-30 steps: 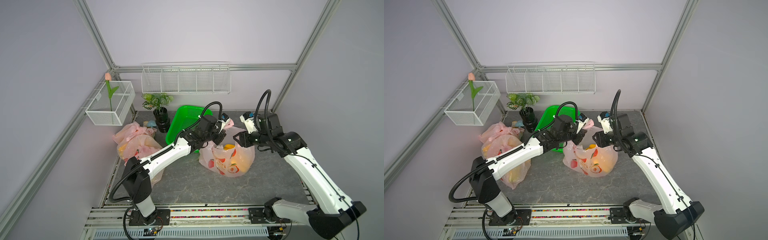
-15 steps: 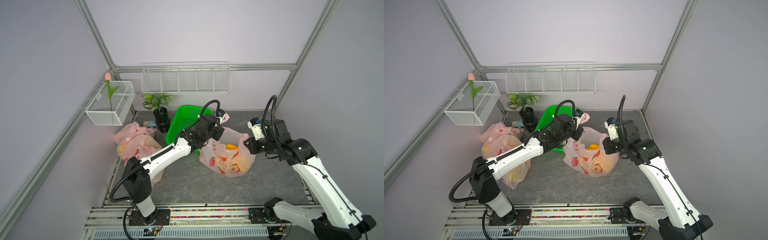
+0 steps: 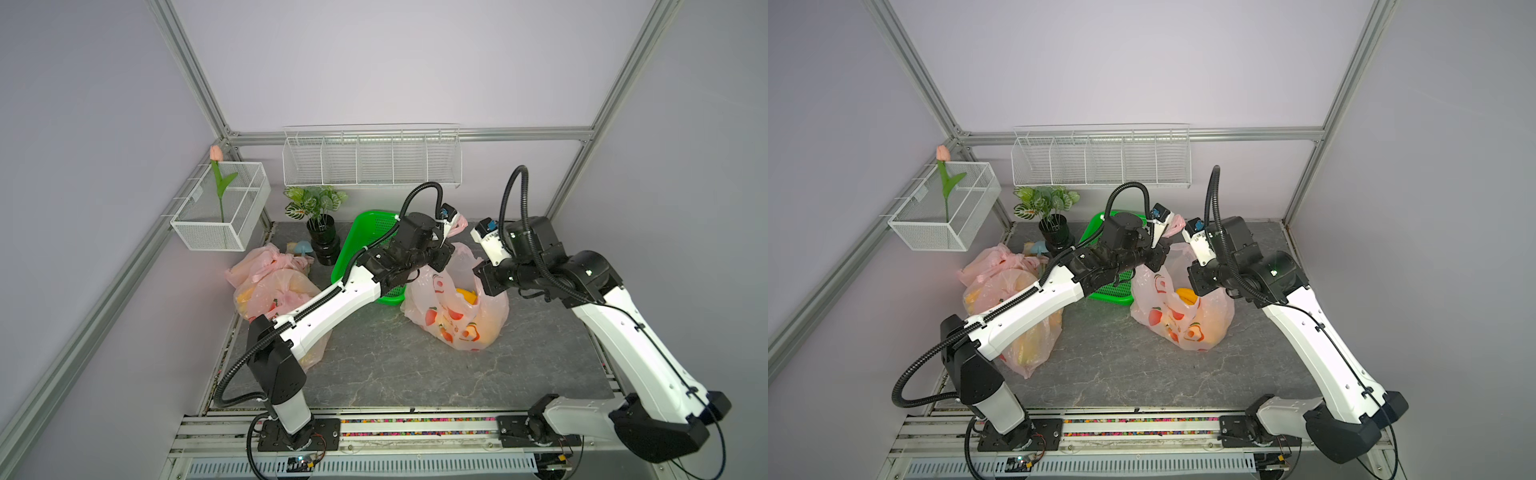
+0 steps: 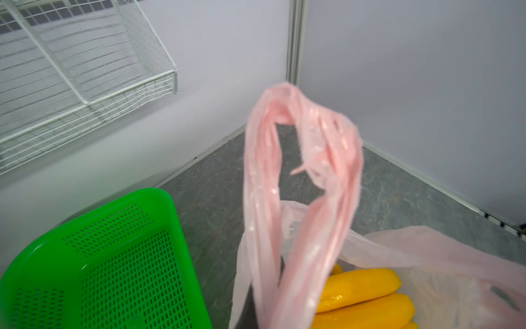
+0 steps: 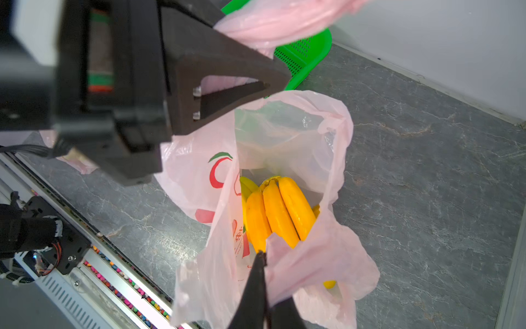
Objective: Place the banana into a plastic bag & tie a knot
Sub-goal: Cross the plastic bag at the center of the board.
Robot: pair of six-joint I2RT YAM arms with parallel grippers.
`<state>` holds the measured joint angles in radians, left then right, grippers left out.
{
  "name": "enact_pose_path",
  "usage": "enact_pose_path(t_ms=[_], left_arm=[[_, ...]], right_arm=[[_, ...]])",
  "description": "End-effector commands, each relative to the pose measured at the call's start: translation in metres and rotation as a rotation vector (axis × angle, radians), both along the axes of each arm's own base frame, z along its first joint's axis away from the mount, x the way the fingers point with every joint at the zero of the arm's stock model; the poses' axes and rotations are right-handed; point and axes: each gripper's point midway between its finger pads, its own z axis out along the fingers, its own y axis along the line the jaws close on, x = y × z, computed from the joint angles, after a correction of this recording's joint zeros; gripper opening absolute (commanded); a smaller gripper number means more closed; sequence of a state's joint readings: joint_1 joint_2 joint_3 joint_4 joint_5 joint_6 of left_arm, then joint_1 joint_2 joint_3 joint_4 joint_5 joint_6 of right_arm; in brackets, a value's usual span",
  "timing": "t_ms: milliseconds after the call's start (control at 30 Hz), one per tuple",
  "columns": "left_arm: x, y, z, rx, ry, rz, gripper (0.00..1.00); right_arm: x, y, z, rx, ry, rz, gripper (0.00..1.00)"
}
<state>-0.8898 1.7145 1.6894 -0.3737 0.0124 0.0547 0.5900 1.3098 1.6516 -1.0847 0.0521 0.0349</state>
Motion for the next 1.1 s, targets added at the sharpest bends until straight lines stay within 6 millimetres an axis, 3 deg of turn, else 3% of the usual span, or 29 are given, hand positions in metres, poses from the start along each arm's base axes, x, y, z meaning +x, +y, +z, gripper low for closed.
enact_pose_path(t_ms=[0, 133, 233, 367, 600, 867, 1067], left_arm=[[-0.028, -0.013, -0.013, 0.046, 0.046, -0.177, 0.05], [-0.05, -0.021, -0.03, 0.082, 0.052, -0.334, 0.1], [-0.07, -0.019, -0.035, 0.082, -0.002, -0.451, 0.21], [-0.071, -0.015, -0.038, 0.076, -0.061, -0.453, 0.36], [-0.08, -0.024, -0.033, 0.023, -0.076, -0.521, 0.45], [-0.093, -0.011, -0.038, 0.003, -0.146, -0.545, 0.59], [-0.099, -0.008, -0.026, -0.085, -0.19, -0.547, 0.65]], right_arm=[[0.01, 0.006, 0.001, -0.038, -0.044, 0.031, 0.07], [0.01, 0.013, -0.005, -0.026, -0.045, 0.057, 0.07], [0.006, 0.012, -0.005, -0.017, -0.044, 0.062, 0.07], [-0.008, 0.017, -0.004, 0.024, -0.031, 0.107, 0.07], [-0.012, 0.018, -0.011, 0.019, -0.007, 0.118, 0.07], [-0.01, 0.018, -0.01, 0.009, -0.006, 0.116, 0.07], [-0.014, 0.023, -0.015, 0.005, 0.012, 0.143, 0.07]])
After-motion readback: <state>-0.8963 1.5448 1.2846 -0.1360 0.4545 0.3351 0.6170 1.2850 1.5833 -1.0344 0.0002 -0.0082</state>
